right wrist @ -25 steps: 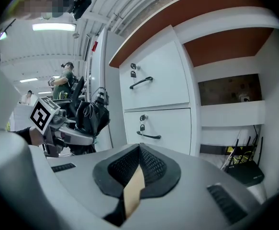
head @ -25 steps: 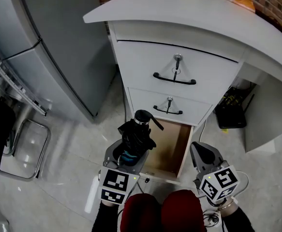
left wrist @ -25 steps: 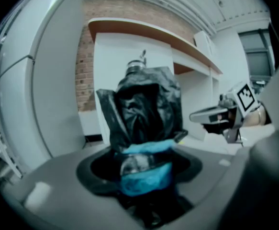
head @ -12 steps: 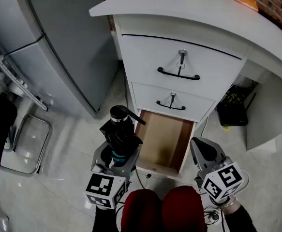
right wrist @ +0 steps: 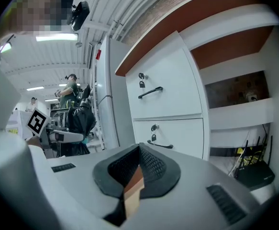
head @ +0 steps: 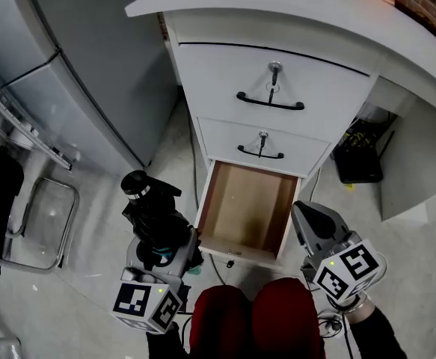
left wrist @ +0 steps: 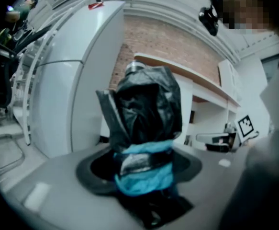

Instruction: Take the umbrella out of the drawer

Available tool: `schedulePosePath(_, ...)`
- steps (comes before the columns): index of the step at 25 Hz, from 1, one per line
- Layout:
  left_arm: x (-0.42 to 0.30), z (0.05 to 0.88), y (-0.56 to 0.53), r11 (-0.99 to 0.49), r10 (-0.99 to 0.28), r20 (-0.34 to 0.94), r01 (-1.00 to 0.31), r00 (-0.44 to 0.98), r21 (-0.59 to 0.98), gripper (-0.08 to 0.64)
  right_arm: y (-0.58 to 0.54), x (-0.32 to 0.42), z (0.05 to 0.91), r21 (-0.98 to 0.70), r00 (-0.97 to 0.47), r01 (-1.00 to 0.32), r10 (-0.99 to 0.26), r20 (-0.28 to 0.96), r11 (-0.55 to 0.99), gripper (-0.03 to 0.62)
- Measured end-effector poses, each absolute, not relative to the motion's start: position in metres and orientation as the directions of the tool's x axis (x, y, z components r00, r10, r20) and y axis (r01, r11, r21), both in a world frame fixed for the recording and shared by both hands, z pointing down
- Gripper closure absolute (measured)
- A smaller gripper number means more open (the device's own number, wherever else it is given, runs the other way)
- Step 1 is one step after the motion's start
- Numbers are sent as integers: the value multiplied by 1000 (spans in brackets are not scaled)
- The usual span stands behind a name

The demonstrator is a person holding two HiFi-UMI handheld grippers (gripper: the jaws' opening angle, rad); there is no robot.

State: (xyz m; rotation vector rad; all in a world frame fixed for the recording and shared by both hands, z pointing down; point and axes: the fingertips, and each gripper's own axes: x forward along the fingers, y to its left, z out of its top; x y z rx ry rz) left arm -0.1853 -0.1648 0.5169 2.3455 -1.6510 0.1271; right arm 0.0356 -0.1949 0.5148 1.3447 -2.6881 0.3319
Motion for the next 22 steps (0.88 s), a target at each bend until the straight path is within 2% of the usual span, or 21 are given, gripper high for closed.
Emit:
schedulePosePath(7,-193,526,-155,-283,-913,241,-937,328,205,276,-186,24,512,-89,-633,-772,-747,205,629,595)
schedulePosePath(22,-180,531,-153,-304,-907,232,-927,352,218,276,-181,19,503,-84,-669,-741,-724,169,666,595)
